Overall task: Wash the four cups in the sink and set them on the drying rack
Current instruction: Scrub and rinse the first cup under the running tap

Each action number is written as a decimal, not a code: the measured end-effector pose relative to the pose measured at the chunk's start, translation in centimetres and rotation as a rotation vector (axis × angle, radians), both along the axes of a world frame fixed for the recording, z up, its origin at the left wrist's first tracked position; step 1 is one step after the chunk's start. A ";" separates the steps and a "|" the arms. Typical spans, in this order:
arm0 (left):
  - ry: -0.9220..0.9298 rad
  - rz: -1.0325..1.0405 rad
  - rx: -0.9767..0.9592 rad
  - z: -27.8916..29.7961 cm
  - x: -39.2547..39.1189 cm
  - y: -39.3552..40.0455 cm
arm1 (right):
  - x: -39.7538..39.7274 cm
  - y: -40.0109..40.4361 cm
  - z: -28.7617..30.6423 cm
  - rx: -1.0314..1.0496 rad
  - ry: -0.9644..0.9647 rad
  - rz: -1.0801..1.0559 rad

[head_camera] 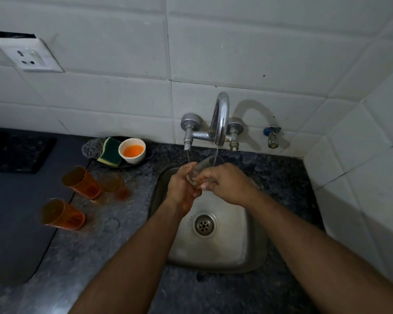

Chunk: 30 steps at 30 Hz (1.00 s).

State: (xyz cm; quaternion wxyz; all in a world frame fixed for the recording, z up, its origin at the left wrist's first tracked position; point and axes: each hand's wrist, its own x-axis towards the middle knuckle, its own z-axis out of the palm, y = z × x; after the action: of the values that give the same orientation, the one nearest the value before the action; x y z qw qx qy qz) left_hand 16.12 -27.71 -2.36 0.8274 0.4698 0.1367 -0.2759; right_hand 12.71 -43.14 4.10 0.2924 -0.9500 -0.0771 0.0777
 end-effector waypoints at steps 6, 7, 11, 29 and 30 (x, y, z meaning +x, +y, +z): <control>0.105 -0.255 0.219 0.2 -0.8 0.6 | 0.8 -1.2 1.3 -0.266 -0.012 0.083; 0.120 -0.236 0.189 0.2 -0.8 0.4 | 0.9 -1.1 1.2 -0.190 -0.023 0.065; 0.174 -0.127 0.094 0.6 -0.1 -0.5 | -0.4 0.4 -0.2 0.133 -0.169 -0.041; -0.383 -0.246 1.154 1.6 4.0 0.0 | -2.5 1.8 -2.8 0.604 0.088 -0.687; -0.513 -0.224 1.244 2.0 5.2 -0.1 | -2.2 1.9 -2.4 0.588 0.078 -0.679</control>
State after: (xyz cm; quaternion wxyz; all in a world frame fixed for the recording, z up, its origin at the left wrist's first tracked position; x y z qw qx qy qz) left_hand 21.34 -27.81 -0.37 0.3761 0.9199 0.0199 -0.1098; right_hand 10.47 -41.27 1.68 0.5617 -0.7944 0.2311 -0.0119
